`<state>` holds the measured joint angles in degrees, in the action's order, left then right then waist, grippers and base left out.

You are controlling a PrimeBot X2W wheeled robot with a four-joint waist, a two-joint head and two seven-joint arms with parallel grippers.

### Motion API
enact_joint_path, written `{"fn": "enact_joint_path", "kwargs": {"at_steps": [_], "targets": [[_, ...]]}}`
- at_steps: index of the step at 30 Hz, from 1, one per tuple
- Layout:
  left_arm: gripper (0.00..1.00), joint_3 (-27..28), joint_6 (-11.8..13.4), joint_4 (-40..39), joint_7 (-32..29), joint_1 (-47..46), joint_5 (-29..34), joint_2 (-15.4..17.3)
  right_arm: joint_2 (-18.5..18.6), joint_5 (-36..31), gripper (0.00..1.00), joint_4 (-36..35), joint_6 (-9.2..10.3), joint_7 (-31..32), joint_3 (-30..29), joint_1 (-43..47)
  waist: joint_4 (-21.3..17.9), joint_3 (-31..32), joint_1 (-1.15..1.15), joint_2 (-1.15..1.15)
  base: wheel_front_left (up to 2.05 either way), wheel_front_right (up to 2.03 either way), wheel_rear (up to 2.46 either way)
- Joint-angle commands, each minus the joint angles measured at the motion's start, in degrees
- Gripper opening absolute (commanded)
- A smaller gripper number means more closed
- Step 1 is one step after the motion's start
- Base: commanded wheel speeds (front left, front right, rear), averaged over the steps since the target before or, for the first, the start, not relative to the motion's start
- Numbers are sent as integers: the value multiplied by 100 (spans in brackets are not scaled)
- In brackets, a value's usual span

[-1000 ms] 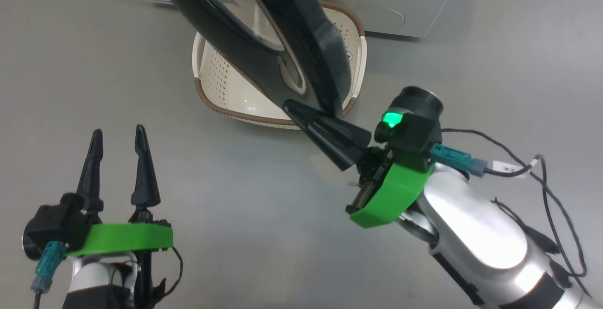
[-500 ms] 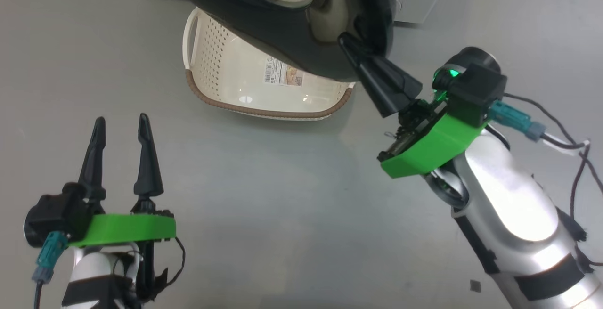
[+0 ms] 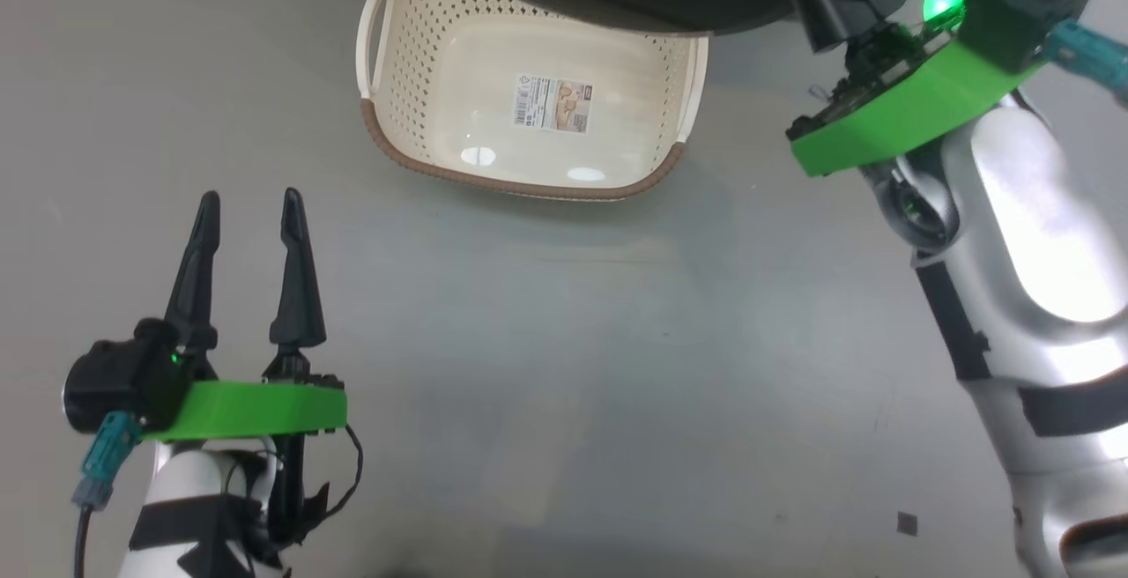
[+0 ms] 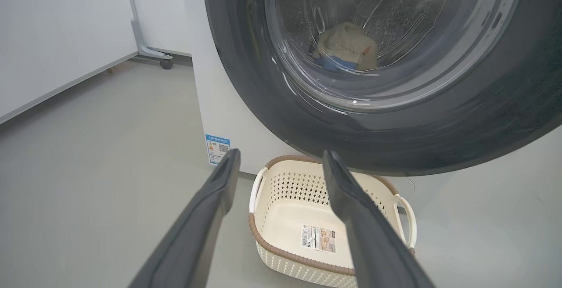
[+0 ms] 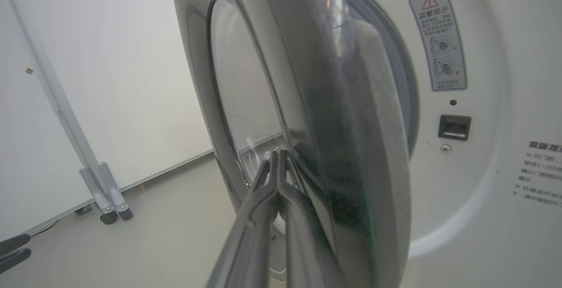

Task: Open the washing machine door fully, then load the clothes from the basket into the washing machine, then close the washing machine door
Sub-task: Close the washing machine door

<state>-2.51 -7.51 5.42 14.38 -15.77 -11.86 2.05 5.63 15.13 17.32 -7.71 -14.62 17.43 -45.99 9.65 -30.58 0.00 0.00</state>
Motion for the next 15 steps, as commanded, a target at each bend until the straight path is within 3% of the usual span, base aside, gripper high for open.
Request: {"fn": "enact_joint_path", "kwargs": {"at_steps": [1,15], "targets": [[100,157,4,-160,62,-84,-48,84,-11,23,0,-134,22,-38,-60,-194,36,-40,0,0,0,0,0],[100,-191,3,-126,62,-325,-303,83,493,80,0,741,22,-38,-485,-1510,308,-492,0,0,0,0,0]]}}
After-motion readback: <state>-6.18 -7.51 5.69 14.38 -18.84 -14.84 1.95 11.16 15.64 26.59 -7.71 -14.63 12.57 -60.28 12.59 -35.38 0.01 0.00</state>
